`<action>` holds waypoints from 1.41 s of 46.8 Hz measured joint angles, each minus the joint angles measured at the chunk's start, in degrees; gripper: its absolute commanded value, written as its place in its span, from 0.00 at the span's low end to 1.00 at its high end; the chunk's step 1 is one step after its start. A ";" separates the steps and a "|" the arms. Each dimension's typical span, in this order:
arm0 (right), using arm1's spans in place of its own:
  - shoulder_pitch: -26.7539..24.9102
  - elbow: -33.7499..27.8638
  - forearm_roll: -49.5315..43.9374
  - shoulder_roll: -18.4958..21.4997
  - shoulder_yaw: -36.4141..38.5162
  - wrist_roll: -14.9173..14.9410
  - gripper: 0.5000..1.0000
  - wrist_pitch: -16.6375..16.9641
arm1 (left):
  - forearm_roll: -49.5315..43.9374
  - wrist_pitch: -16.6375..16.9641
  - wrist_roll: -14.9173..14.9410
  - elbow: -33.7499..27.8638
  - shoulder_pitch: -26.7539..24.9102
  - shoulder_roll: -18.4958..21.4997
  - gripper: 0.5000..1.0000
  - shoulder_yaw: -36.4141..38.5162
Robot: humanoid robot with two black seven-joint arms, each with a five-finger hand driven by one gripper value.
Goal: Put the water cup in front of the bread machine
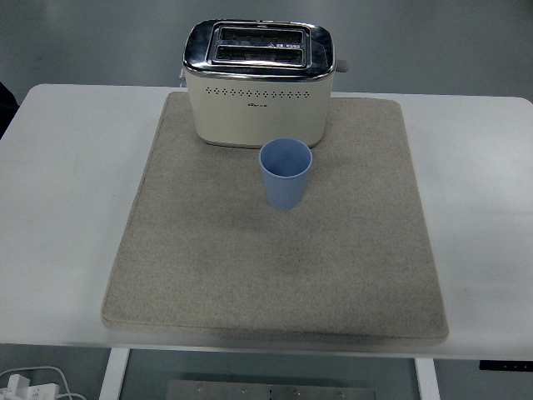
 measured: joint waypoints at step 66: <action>-20.84 -17.96 13.42 -17.06 -1.17 -0.36 0.85 5.76 | 0.01 0.00 -0.01 0.00 -0.02 0.00 1.00 0.06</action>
